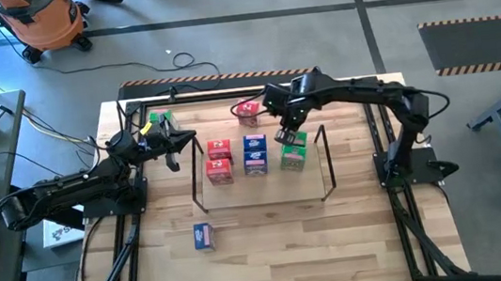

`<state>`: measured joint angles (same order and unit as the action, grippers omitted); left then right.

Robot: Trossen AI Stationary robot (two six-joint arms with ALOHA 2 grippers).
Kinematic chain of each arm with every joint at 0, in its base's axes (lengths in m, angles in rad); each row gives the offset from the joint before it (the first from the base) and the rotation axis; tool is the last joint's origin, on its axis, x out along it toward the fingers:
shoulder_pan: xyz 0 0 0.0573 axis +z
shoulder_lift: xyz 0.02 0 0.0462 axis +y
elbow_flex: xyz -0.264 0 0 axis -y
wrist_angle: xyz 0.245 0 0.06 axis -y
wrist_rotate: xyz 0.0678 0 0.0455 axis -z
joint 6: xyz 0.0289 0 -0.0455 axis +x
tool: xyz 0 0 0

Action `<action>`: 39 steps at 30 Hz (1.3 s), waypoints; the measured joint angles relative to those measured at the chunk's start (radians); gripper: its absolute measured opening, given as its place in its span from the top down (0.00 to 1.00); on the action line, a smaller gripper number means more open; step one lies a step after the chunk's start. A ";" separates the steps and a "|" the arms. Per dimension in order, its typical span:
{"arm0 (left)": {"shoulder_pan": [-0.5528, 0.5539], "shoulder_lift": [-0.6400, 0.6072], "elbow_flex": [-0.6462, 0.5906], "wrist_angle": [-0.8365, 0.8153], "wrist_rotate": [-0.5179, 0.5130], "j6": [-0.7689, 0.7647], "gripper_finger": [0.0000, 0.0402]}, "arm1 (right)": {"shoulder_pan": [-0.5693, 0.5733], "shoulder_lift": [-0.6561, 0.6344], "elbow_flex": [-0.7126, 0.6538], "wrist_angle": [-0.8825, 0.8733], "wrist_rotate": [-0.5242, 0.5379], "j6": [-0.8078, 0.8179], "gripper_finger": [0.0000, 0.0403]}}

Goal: Stack cereal on shelf
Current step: Adjust the green cereal boxes

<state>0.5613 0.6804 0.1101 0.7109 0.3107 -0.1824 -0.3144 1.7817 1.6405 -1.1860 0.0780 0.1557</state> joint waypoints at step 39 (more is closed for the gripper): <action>0.000 0.000 0.000 -0.013 0.000 0.002 1.00 | 0.107 -0.346 -0.356 0.374 -0.083 -0.014 1.00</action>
<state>0.5611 0.6807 0.1101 0.6983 0.3111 -0.1802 -0.2073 1.4357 1.2841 -0.8120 -0.0045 0.1420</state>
